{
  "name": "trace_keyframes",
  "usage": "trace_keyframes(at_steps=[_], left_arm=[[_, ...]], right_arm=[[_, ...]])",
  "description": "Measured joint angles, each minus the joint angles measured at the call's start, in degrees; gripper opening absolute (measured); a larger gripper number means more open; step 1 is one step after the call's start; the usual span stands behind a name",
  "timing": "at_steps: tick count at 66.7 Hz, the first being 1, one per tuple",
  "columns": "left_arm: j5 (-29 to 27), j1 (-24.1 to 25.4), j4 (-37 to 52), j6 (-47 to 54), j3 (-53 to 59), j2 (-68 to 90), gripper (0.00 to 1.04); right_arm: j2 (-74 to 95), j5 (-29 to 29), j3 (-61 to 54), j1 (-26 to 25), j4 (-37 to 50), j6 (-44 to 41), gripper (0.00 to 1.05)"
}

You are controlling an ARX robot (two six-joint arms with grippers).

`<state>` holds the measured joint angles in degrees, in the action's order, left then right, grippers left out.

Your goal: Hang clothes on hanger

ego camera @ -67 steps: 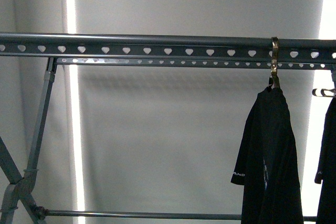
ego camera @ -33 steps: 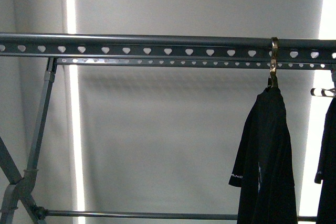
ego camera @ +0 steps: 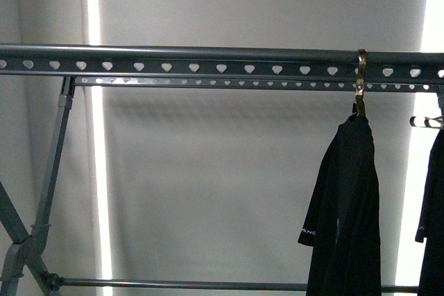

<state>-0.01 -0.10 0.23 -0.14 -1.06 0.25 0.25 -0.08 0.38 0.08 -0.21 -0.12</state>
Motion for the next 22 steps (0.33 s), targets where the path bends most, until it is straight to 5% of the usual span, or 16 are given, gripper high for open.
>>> trace_keyframes(at_steps=[22], left_arm=[[0.0, 0.0, 0.0, 0.0, 0.0, 0.0, 0.90]], right_arm=[[0.0, 0.0, 0.0, 0.0, 0.0, 0.0, 0.96]])
